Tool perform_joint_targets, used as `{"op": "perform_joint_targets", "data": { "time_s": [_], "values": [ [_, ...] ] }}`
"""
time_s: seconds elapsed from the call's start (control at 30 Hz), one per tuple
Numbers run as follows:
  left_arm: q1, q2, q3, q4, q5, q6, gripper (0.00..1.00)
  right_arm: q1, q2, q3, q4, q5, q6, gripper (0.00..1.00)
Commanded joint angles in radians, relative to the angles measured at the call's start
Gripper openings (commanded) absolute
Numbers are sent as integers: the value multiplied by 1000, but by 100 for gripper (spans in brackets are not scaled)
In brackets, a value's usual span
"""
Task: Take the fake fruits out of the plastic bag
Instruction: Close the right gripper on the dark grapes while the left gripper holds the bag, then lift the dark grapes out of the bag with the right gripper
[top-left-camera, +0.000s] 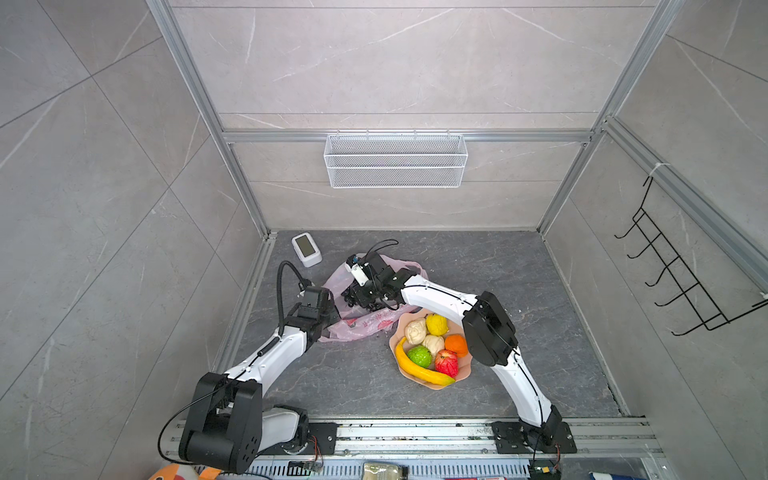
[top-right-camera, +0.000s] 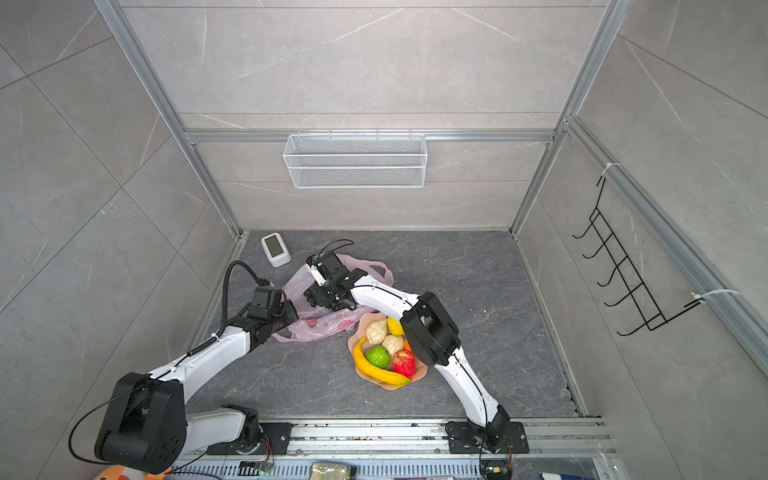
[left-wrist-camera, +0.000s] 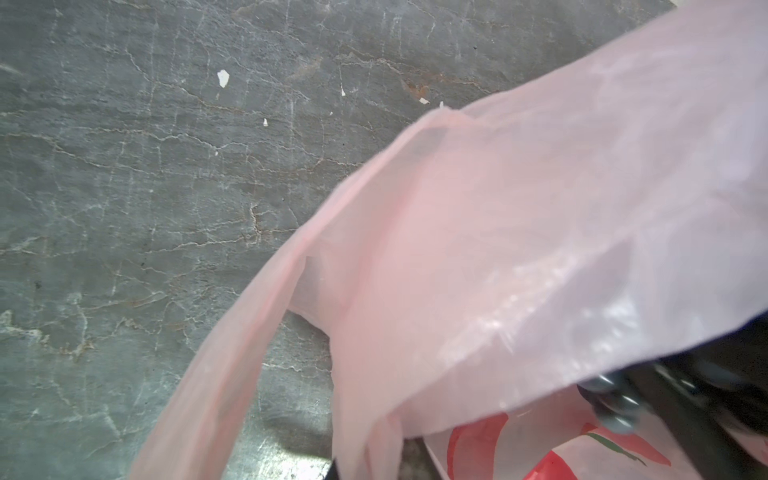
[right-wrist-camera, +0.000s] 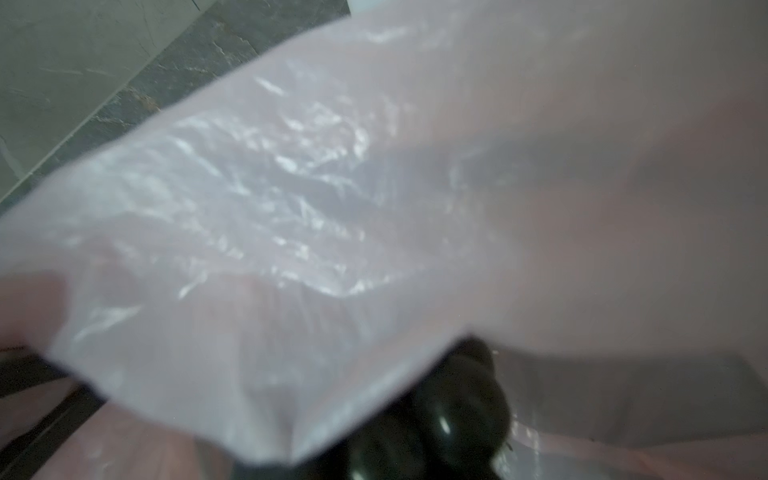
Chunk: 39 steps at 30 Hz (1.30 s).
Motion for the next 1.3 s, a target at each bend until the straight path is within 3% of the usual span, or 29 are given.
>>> {"op": "perform_joint_targets", "data": {
  "time_s": [0.0, 0.5, 0.97, 1.13, 1.27],
  "values": [
    [17, 10, 39, -13, -18, 4, 0, -3, -88, -44, 65, -14, 25, 42],
    [46, 29, 56, -3, -12, -20, 0, -4, -256, -202, 122, 1, 26, 42],
    [48, 40, 37, 21, 1, -12, 0, -13, -357, -268, 138, 39, 51, 35],
    [48, 38, 32, 22, -3, -9, 0, -17, -451, -331, 116, 89, 67, 26],
    [49, 44, 31, 24, -6, -6, 0, -18, -611, -451, 91, 159, 94, 20]
  ]
}}
